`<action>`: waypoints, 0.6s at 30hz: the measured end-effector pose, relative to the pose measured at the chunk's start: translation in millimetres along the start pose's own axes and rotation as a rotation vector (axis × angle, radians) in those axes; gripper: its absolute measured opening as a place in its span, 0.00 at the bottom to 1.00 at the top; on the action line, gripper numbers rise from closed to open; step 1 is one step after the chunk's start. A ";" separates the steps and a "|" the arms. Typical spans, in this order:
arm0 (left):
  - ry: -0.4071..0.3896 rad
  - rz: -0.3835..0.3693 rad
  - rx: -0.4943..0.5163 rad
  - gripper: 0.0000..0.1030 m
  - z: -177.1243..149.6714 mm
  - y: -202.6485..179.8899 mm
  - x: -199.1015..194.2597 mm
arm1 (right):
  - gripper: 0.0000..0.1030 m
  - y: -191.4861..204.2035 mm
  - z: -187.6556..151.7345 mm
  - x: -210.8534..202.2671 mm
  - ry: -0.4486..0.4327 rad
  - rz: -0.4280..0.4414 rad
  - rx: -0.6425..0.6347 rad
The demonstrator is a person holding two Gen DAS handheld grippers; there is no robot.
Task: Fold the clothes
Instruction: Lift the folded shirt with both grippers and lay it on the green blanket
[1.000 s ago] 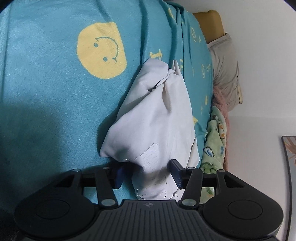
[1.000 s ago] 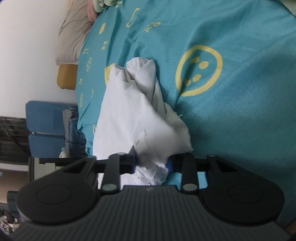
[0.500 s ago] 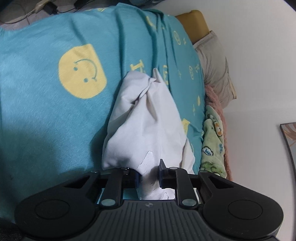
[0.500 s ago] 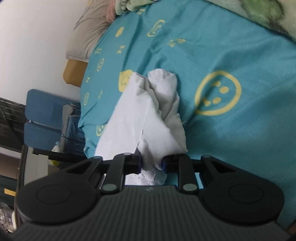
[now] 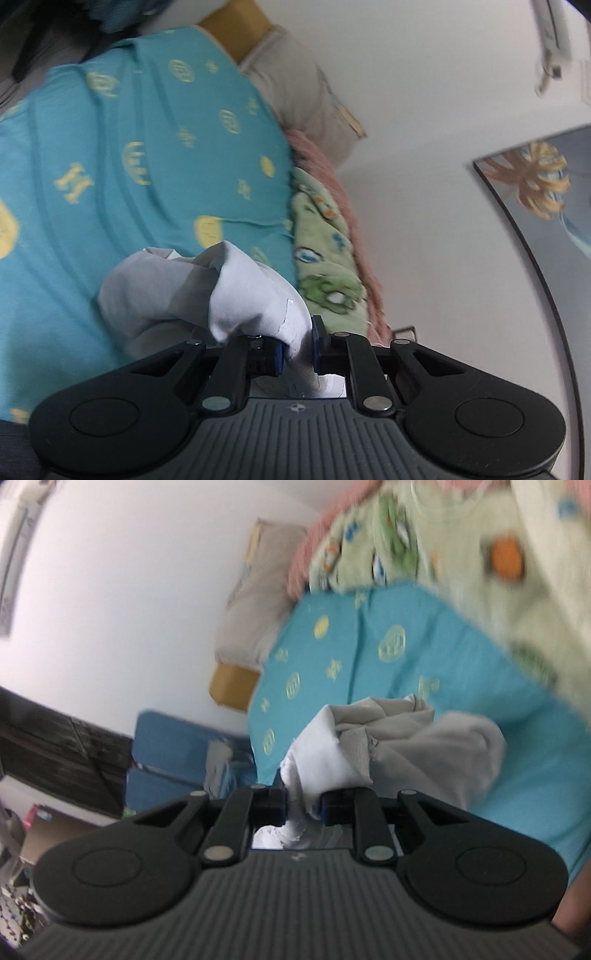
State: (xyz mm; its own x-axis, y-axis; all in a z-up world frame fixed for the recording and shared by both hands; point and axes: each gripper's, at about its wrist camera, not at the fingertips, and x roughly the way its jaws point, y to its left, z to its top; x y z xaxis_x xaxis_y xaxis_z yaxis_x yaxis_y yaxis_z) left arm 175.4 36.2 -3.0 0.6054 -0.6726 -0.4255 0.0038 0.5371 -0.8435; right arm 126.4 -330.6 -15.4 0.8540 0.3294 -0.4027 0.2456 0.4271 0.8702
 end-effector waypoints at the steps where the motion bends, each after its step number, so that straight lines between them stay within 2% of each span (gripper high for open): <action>1: 0.014 -0.004 0.016 0.14 -2.0 -16.0 13.7 | 0.19 -1.4 14.2 -6.0 -0.015 -0.006 0.002; 6: 0.088 -0.040 0.108 0.14 -9.0 -98.6 102.9 | 0.19 -6.3 101.0 -28.3 -0.128 -0.043 -0.028; 10: 0.112 -0.145 0.191 0.14 -15.3 -178.3 188.2 | 0.19 3.5 186.0 -53.9 -0.276 -0.047 -0.100; 12: 0.099 -0.203 0.222 0.14 -30.2 -216.4 219.6 | 0.19 10.1 219.2 -72.3 -0.374 -0.041 -0.147; 16: 0.067 -0.289 0.337 0.15 -66.1 -272.6 278.1 | 0.20 6.4 256.4 -98.7 -0.479 -0.133 -0.246; 18: 0.094 -0.281 0.429 0.16 -90.8 -278.5 306.1 | 0.20 -14.4 260.8 -103.0 -0.490 -0.205 -0.245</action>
State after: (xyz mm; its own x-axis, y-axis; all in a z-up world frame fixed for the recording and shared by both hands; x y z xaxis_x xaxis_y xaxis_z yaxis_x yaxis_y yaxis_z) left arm 287.4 -365.5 72.0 0.4601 -0.8531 -0.2461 0.4936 0.4762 -0.7277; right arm 154.4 -590.2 87.6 0.9271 -0.1832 -0.3269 0.3646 0.6424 0.6741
